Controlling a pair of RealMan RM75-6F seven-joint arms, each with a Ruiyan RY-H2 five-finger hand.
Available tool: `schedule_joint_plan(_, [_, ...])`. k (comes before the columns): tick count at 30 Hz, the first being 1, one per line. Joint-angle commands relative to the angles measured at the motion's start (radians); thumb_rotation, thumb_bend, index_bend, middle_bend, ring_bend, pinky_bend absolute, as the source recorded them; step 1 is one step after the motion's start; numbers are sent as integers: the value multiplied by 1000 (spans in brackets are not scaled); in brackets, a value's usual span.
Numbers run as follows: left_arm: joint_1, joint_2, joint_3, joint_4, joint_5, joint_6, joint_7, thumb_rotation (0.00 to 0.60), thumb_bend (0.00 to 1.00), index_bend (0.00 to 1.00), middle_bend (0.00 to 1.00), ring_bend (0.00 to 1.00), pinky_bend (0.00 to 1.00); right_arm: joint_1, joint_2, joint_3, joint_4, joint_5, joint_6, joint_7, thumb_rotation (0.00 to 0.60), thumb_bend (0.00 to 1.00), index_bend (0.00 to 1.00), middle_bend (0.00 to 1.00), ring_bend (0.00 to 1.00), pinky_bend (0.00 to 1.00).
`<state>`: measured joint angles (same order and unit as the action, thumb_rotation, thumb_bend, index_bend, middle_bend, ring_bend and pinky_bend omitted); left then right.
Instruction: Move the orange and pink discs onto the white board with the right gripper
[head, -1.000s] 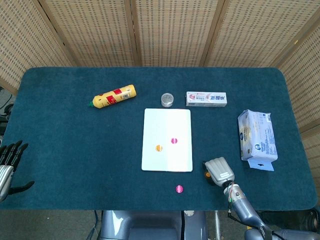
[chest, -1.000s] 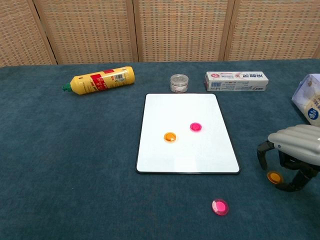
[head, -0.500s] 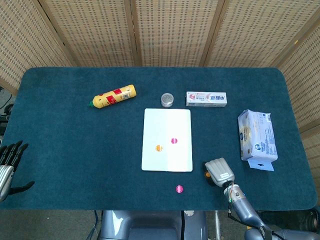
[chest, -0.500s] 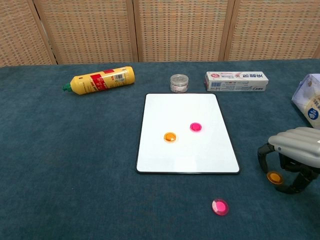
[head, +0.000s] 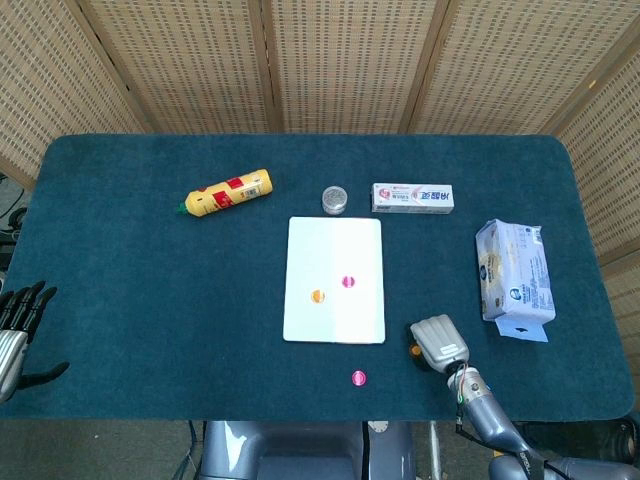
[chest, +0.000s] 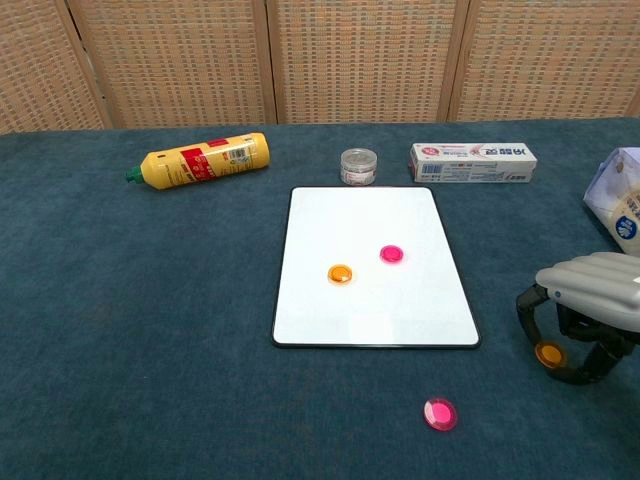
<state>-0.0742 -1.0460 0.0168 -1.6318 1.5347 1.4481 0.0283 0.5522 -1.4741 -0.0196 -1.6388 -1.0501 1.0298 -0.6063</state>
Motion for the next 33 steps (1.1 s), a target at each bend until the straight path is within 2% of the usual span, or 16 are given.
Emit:
schedule_joint_plan(1, [0,0,1,1,0,-1,1,600,0,0,0,0,0,8,9,14,-21,-3,4,-3,600,360,601,994,945,1000])
schedule_joint_plan(7, [-1,-1,1,0,0,-3,3,600,0,0,0,0,0,67,25,84,-118,23,12,-80,600,361,601,993,945,1000])
schedule_joint_plan(11, [-2,-2,0,-1,-2,-6,7,600,0,0,0,0,0,167,-3,175,-182,158,-5,-199,600,361,601,993,945,1000])
schedule_joint_plan(17, [-5,0,-3,2,-12,-12,-2,600,0,0,0,0,0,326,-111,275,-178,417,32,-360,600,361,601,993,945,1000])
schedule_joint_plan(24, [-12,3,-8,5,-24,-27,-14,600,0,0,0,0,0,407,-194,283,-125,528,64,-410,600,362,601,993,945,1000])
schedule_joint_plan(30, [-18,6,-9,4,-30,-39,-17,600,0,0,0,0,0,449,-260,283,-70,561,71,-397,600,358,598,993,945,1000])
schedule_joint_plan(31, [-18,6,-9,4,-29,-40,-17,600,0,0,0,0,0,454,-266,282,-65,560,73,-394,600,348,564,994,945,1000])
schedule_joint_plan(33, [-19,6,-9,4,-32,-41,-15,600,0,0,0,0,0,464,-277,279,-56,561,77,-389,600,284,418,993,945,1000])
